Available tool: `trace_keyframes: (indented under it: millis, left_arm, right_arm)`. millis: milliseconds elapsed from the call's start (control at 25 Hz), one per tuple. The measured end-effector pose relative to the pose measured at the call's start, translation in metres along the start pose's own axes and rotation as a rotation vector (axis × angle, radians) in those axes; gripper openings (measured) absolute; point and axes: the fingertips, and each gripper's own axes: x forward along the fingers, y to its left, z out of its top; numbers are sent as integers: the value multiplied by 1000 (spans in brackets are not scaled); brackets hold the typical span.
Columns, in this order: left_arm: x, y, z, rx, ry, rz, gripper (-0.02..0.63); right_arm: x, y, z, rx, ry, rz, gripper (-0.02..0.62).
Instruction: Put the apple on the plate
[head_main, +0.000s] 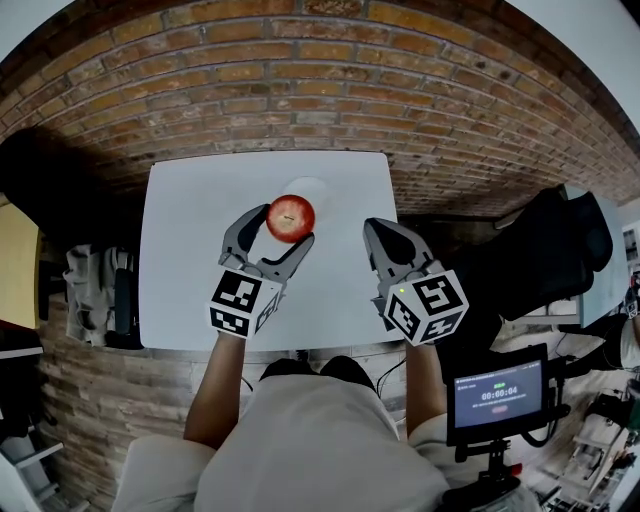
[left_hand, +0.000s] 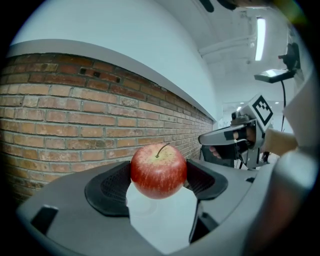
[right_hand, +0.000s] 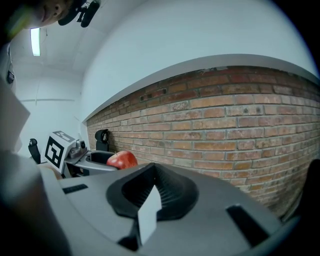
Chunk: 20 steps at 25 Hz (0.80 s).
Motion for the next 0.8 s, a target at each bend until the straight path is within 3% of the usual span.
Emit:
trace_keyframes:
  millis: [800]
  left_arm:
    - [39, 22, -19, -20, 55, 12, 357]
  right_arm:
    - [34, -21, -15, 52, 39, 19, 3]
